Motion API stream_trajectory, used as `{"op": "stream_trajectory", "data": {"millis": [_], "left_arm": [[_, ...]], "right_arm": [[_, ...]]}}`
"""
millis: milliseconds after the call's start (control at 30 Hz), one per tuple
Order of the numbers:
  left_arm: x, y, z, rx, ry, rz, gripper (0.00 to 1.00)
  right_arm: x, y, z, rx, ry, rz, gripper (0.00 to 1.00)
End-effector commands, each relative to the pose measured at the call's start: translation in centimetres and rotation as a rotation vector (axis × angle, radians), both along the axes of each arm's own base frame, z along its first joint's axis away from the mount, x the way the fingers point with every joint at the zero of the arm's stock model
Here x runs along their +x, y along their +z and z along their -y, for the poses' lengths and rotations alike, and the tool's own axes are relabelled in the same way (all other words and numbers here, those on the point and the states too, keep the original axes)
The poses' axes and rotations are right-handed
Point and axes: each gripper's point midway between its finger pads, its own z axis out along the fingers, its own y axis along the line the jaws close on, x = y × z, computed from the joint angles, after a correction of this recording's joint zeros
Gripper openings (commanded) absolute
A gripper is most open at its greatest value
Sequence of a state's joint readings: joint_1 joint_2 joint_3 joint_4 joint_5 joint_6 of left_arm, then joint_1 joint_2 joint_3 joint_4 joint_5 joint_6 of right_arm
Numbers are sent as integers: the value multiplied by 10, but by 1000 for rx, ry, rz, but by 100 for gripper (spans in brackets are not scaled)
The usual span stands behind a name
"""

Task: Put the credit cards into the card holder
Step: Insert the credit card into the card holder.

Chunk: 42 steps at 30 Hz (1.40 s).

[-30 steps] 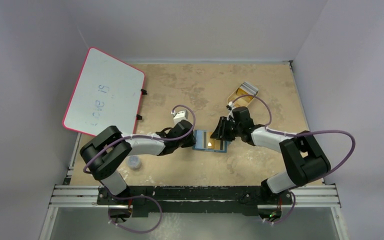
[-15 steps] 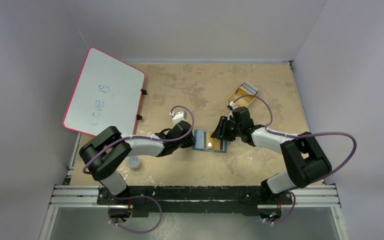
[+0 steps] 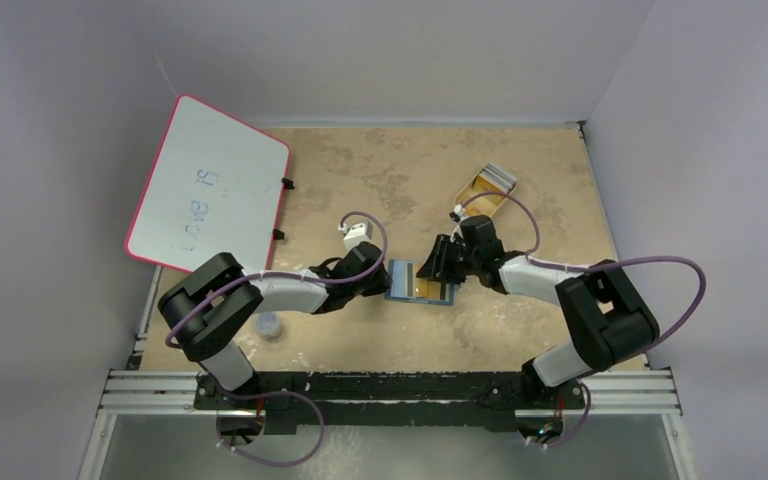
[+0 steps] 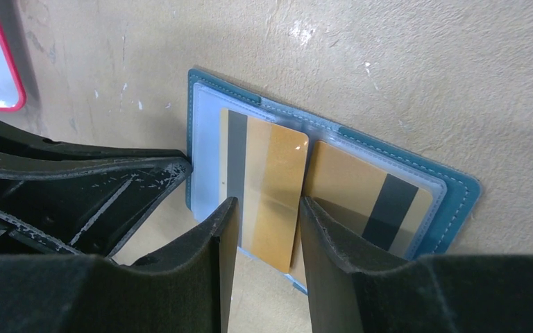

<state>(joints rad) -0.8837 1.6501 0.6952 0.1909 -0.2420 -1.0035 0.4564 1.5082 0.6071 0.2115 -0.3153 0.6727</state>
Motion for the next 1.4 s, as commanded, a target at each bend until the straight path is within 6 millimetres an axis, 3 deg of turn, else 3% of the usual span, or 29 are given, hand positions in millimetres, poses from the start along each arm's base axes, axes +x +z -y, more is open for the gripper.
{"op": "stream_trajectory", "data": {"millis": [0, 367, 633, 1000, 1200, 1233, 1300, 1367], "left_arm": [[-27, -39, -27, 121, -13, -119, 12], [-27, -33, -17, 74, -27, -128, 12], [-28, -30, -22, 76, -14, -120, 12], [-31, -24, -36, 99, 26, -114, 12], [-32, -20, -34, 72, 38, -121, 12], [-32, -20, -35, 77, 42, -120, 12], [-32, -21, -36, 81, 43, -121, 12], [-32, -19, -36, 75, 44, -118, 12]], "right_arm": [[-3, 1, -8, 30, 22, -14, 40], [-8, 7, -34, 94, 69, -9, 37], [-11, 10, -53, 104, 119, 10, 32], [-1, 20, -48, 50, 101, 52, 18], [1, 20, -56, 65, 135, 41, 24], [2, 22, -56, 62, 136, 46, 22], [3, 22, -55, 46, 141, 51, 9], [-2, 16, -50, 16, 146, 21, 9]]}}
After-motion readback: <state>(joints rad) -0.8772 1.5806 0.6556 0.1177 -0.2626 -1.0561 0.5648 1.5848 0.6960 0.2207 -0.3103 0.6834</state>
